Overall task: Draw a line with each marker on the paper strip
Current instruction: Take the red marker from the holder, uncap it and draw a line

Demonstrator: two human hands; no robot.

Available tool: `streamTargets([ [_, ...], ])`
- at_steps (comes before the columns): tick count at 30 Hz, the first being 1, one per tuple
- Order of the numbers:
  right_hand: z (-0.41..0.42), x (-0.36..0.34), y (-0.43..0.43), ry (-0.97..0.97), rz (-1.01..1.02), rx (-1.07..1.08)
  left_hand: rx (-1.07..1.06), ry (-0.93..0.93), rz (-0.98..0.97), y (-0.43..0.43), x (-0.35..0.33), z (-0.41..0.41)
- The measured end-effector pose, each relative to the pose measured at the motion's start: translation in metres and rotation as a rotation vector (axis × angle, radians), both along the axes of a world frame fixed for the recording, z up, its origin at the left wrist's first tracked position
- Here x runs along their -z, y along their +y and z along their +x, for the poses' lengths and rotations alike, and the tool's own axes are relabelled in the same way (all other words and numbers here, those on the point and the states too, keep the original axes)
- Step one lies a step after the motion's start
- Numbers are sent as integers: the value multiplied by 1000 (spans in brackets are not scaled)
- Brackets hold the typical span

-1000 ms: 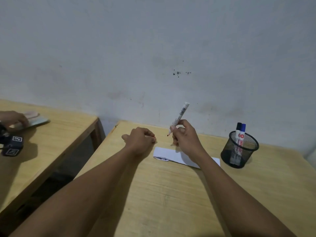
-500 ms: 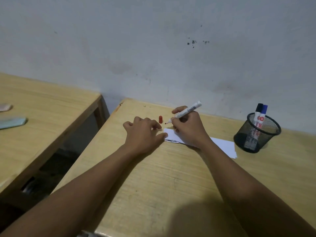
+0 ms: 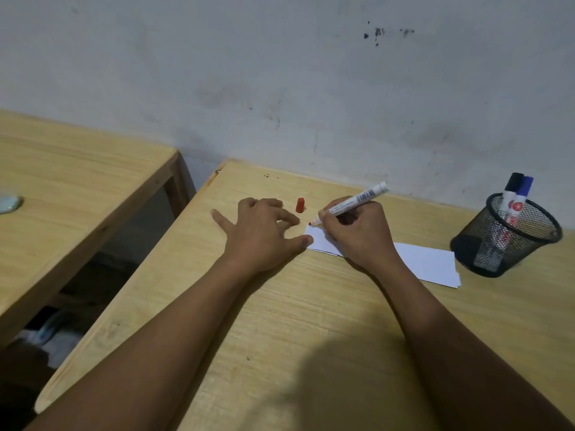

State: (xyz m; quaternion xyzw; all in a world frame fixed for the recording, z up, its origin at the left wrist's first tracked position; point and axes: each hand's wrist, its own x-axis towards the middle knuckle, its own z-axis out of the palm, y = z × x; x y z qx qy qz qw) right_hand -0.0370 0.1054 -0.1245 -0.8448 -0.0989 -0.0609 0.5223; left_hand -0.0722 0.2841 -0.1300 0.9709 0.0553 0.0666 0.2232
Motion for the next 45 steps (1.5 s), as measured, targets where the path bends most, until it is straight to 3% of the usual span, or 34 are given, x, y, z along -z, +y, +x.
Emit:
streamTargets([
  [45,-5,-4,2,-2,-46,-77,63,66,-44,4,-4,-4],
])
